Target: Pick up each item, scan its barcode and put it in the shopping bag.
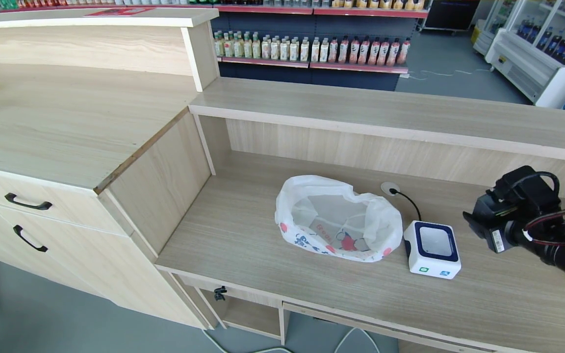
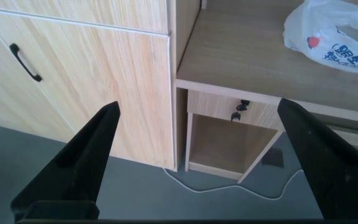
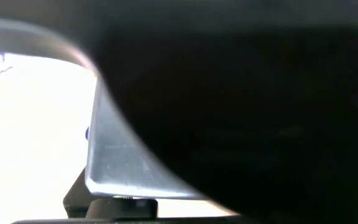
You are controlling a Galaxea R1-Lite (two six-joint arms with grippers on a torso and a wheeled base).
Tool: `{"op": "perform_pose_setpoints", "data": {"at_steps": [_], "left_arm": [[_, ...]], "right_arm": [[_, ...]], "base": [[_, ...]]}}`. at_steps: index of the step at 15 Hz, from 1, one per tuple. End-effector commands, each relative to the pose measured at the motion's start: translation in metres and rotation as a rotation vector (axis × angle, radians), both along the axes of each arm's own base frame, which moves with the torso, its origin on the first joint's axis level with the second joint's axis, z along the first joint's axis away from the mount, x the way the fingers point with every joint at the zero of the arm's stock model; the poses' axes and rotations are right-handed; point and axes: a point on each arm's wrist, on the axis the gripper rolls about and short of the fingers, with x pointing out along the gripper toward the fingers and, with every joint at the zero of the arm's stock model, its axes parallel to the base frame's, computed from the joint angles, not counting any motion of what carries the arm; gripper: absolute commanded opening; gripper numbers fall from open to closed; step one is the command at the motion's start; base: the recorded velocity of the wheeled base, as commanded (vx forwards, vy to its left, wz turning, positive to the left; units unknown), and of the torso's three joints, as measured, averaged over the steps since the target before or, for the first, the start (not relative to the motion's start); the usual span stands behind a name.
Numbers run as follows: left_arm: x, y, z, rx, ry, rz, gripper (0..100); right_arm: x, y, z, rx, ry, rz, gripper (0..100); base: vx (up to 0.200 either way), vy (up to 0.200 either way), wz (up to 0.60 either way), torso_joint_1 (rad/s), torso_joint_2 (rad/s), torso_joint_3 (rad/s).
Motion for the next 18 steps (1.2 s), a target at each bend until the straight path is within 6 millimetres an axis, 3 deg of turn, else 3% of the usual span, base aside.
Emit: {"op": "perform_pose_setpoints", "data": {"at_steps": [1,6,9,18], "left_arm": [[0.000,0.000,0.000,0.000,0.000,0.000,100],[0.000,0.000,0.000,0.000,0.000,0.000,100],[0.000,0.000,0.000,0.000,0.000,0.000,100],[0.000,0.000,0.000,0.000,0.000,0.000,100]], "right_arm": [[0.000,-0.001,0.000,-0.007,-0.013,-0.001,0],[0.017,0.004,-0.005,0.015,-0.064,0.018,0],[0.046,0.004,-0.034,0.160,-0.053,0.024,0],[0.081,0.006,-0.099,0.183,-0.009,0.102,0]], "base": [[0.000,0.000,0.60,-0.007,0.00,0.002],[0.000,0.000,0.60,0.003,0.00,0.001],[0.000,0.000,0.00,0.000,0.00,0.000],[0.000,0.000,0.00,0.000,0.00,0.000]]}}
